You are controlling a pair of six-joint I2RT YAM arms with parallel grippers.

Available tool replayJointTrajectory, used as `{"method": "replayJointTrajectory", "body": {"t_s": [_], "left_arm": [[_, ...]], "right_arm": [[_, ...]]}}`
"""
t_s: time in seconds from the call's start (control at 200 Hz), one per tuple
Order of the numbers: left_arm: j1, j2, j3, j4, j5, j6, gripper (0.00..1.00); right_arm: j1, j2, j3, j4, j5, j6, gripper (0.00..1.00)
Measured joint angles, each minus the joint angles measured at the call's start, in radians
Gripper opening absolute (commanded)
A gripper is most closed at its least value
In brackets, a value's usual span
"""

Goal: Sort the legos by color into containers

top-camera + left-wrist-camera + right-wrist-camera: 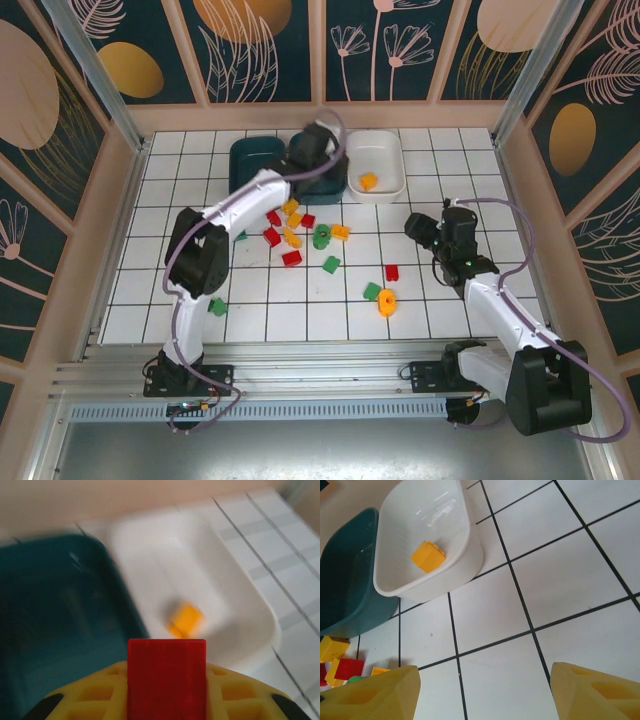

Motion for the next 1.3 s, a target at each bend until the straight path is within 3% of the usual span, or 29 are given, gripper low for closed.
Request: {"method": "replayJointTrajectory", "body": {"t_s": [0.16,0.29,0.365,0.43,0.51,0.621,0.711,0.886,0.996,1.176,1.301], "left_arm": [[0.105,0.234,0.314,-0.094,-0.007,-0.049,0.18],[0.122,0.364,0.394,-0.172,0.003,-0.063,0.26],[0.12,0.395,0.394,-0.215,0.015,-0.068,0.37],[0.119,0.402,0.393,-0.239,0.025,-0.076,0.55],[0.117,0.399,0.393,-0.241,0.04,-0.068,0.68],[0.118,0.367,0.37,-0.24,0.048,-0.06,0.75],[0.118,0.272,0.253,-0.213,0.054,-0.062,0.75],[0.109,-0.159,-0.302,-0.047,0.068,-0.081,0.76],[0.062,-0.346,-0.515,0.015,0.065,-0.088,0.76],[-0.087,-0.351,-0.631,0.058,0.065,-0.089,0.77],[-0.128,-0.264,-0.632,0.055,0.034,-0.093,0.77]], "right_arm": [[0.011,-0.006,-0.006,0.003,-0.016,0.01,0.7],[0.035,-0.016,-0.006,0.003,-0.026,0.008,0.7],[0.048,-0.016,-0.006,0.002,-0.026,0.006,0.7],[0.056,-0.016,-0.006,0.002,-0.026,0.004,0.71],[0.064,-0.015,-0.006,0.002,-0.026,0.001,0.71],[0.088,-0.009,-0.002,0.002,-0.025,-0.002,0.71],[0.119,0.003,0.01,0.001,-0.018,-0.011,0.71],[0.164,0.014,0.023,0.002,0.012,-0.028,0.71],[0.161,0.014,0.023,0.003,0.042,-0.04,0.72],[0.124,0.034,0.006,0.045,0.054,-0.042,0.73],[0.1,0.071,-0.016,0.078,0.042,-0.028,0.73]]}}
